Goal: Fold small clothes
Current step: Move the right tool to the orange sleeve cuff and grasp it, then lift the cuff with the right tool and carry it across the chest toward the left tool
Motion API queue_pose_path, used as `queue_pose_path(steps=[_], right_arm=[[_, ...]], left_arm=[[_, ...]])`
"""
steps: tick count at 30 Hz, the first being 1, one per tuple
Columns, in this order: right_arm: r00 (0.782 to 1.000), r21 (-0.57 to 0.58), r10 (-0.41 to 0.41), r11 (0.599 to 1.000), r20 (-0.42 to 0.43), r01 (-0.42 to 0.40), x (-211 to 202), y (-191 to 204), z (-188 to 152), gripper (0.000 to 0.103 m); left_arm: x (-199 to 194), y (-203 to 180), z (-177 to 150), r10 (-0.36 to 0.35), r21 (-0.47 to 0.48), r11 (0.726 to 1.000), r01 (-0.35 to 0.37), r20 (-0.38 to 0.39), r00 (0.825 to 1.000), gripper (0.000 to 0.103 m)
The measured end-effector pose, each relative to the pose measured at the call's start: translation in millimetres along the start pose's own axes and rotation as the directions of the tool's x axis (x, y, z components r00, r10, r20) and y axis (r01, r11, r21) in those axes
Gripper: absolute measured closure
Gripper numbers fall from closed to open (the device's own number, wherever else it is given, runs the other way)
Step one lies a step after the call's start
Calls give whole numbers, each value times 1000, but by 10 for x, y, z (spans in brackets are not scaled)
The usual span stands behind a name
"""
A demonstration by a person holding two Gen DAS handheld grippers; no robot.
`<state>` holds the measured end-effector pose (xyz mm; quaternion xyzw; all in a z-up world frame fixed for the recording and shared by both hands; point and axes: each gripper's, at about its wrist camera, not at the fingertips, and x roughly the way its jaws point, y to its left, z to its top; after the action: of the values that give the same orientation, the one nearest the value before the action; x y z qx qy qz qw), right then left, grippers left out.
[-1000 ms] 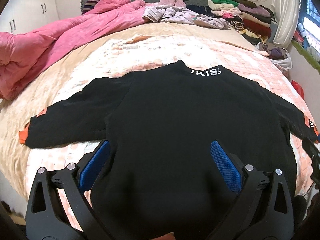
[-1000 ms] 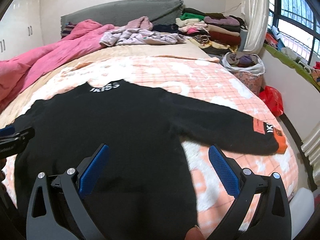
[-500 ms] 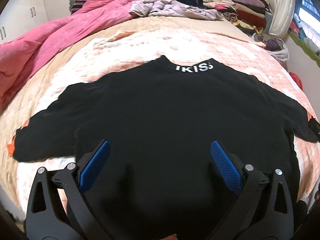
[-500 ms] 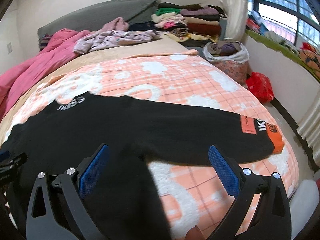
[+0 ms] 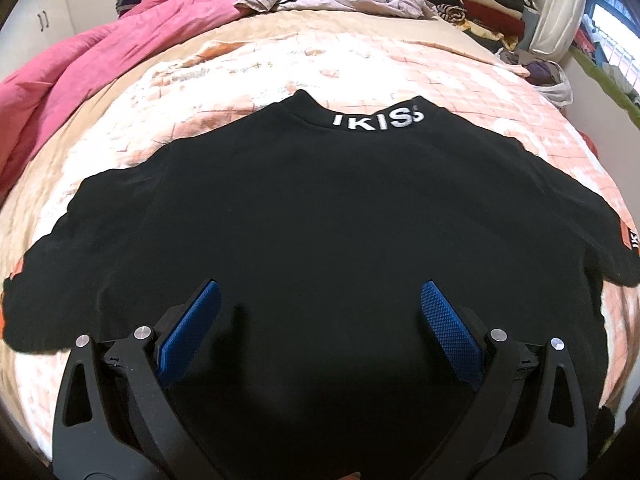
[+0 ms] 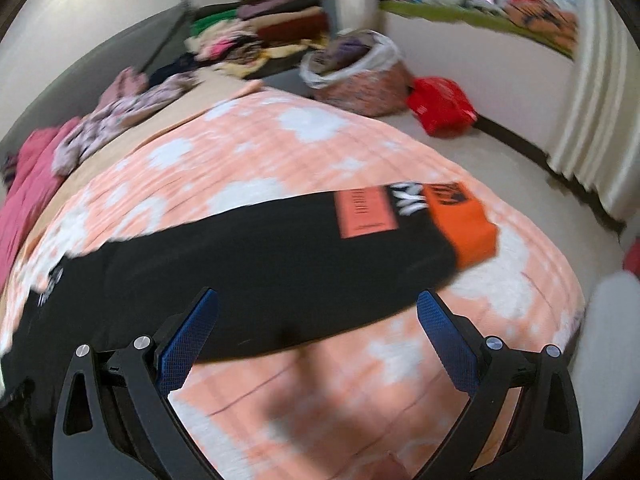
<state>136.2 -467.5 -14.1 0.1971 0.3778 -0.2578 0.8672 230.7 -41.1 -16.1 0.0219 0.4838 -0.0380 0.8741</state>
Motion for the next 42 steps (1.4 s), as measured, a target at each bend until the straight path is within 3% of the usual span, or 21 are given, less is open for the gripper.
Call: queue_pose_path(steps=[7,10,15,19,21,26,27,28,34,38,42], right_arm=[[997,126,-1,992,-72,10,301,-505,143,4],[992,190,69,981,-108,-48,445,-693,209,4],[982,246,134,964,-133,-99,583,-825,280,4],[976,315,191,937,-103,-151,563,-913,338,7],[976,357,192,923,-104,-143,563,-976,343,30],[968,468,230,870,-105,-156,548,-1067,405,68],[968,467,237,867,-80,-173,510,-1037,413,78],[967,459,246,868,-59,-193,483,-1003,431,82],[952,297,303,905,48,-304,68,-484,589,86],[922,202,379,899,85,-388,-208,-8,731,88],[876,102,470,871,113,-480,-488,555,805,89]], left_arm=[[112,54,66,32,-13,999,-33,-20,999,9],[105,44,99,46,-24,999,-47,-29,999,9],[143,-34,247,14,22,1000,-13,-27,1000,9],[226,-33,353,-25,62,998,26,-24,999,9],[216,-9,393,-40,70,997,40,-5,999,9],[66,125,368,-76,51,996,74,45,996,9],[52,164,353,-77,37,996,75,49,996,9],[44,205,333,-85,19,996,84,47,995,9],[26,262,366,-107,5,994,106,50,993,9],[-52,262,399,-118,41,992,116,58,991,9],[-125,398,383,-129,23,992,128,64,990,9]])
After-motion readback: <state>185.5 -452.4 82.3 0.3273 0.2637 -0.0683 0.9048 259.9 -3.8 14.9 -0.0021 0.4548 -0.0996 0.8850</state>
